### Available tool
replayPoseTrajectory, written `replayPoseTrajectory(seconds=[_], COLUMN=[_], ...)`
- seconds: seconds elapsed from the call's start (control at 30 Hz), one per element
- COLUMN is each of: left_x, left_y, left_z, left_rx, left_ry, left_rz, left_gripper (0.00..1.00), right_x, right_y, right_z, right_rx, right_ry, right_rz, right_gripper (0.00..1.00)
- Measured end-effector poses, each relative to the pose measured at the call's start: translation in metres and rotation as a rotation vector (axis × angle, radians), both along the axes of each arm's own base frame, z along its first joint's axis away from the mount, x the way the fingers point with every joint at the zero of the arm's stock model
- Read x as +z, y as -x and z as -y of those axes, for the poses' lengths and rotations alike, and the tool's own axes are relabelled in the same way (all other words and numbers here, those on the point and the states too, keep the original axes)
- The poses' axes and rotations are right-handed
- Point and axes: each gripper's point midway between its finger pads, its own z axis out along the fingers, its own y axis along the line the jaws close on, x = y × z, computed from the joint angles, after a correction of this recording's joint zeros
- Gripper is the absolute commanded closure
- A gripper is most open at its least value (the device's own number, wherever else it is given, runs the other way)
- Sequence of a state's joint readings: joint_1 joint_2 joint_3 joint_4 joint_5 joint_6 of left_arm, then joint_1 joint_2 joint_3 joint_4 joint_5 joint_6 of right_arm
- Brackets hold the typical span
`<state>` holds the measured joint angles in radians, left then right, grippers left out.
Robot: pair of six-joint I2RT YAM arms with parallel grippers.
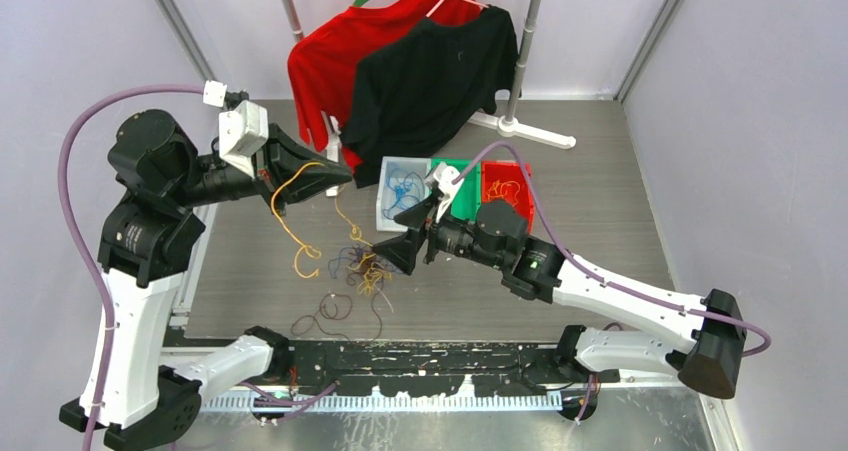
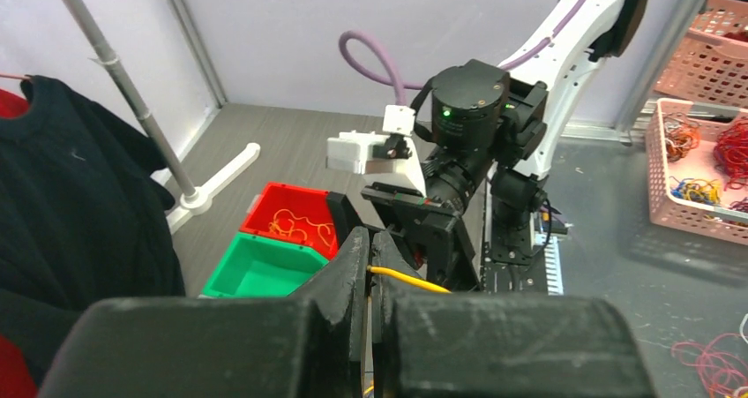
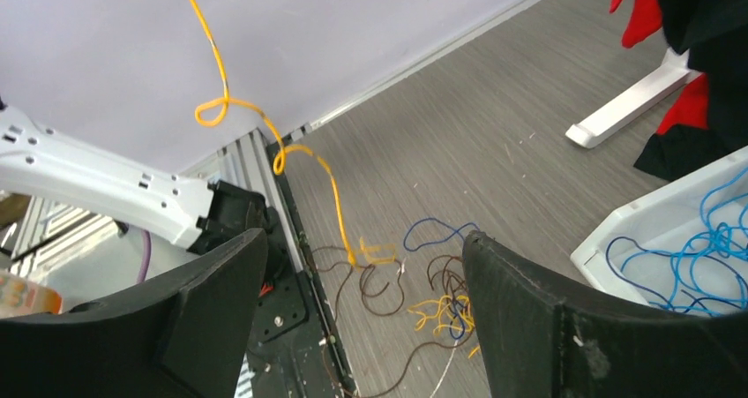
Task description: Untangle the cables
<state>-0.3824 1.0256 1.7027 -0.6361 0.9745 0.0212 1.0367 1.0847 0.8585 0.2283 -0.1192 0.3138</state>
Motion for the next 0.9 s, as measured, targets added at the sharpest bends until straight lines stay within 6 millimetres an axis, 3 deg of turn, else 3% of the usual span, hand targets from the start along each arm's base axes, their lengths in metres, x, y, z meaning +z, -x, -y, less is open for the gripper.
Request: replayPoseTrajectory(seconds=[0.37,0.7,0.8,0.9], left_x=[0.002,-0.004,-0.007,-0.009], left_y=[0.017,0.019,0.017,0.016], left_z=[0.001,0.005,0.007,0.008], left_rx=[-0.061,-0.097,-0.103,-0.107], left_ry=[0.015,0.026,0.029,0.032], left_rz=[-0.053,-0.125,-0.144,-0.164], left_gripper=[1.0,1.0,1.0,1.0], right_x=[-0.02,0.004,0.008,0.011], right_y=[0.01,0.007,0.008,0.011], right_z=[-0.021,-0.041,-0.047,-0.054], right_rx=[0.111,0.114,0.116,0.123], right_ry=[0.047,-0.024,-0.031,-0.025], right_rz=[-0.045,-0.004,0.009,0.029], right_gripper=[0.28,0.44,0.59,0.89])
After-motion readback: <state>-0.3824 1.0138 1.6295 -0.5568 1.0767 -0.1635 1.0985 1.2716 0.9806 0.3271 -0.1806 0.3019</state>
